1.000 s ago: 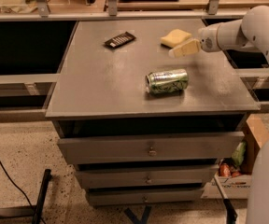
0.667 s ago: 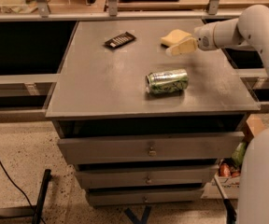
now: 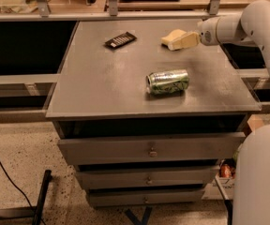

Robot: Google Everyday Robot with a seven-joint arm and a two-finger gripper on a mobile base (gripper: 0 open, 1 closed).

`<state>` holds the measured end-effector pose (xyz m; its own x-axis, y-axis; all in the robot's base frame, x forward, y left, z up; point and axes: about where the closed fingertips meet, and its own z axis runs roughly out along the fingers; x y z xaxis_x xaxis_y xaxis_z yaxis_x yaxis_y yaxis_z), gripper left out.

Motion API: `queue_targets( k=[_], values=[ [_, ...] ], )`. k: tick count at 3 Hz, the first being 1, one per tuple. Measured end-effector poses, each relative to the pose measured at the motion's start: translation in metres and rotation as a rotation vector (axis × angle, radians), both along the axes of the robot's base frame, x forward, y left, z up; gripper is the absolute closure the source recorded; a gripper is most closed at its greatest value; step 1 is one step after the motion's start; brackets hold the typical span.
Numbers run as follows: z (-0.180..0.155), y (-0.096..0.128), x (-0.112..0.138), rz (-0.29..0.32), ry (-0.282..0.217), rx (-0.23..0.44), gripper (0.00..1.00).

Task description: Pick sponge

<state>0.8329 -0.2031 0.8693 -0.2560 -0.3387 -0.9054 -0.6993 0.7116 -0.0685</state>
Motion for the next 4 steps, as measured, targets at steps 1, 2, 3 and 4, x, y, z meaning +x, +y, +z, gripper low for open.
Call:
queue_targets(
  k=[1,2,3,4],
  values=[
    [-0.003,-0.007,0.004,-0.013,0.0,0.017,0.0],
    [-0.013,-0.013,0.009,-0.026,0.01,0.011,0.0],
    [-0.041,-0.003,0.022,-0.011,0.048,0.007,0.0],
    [-0.045,0.002,0.026,-0.006,0.048,0.015,0.0]
  ],
)
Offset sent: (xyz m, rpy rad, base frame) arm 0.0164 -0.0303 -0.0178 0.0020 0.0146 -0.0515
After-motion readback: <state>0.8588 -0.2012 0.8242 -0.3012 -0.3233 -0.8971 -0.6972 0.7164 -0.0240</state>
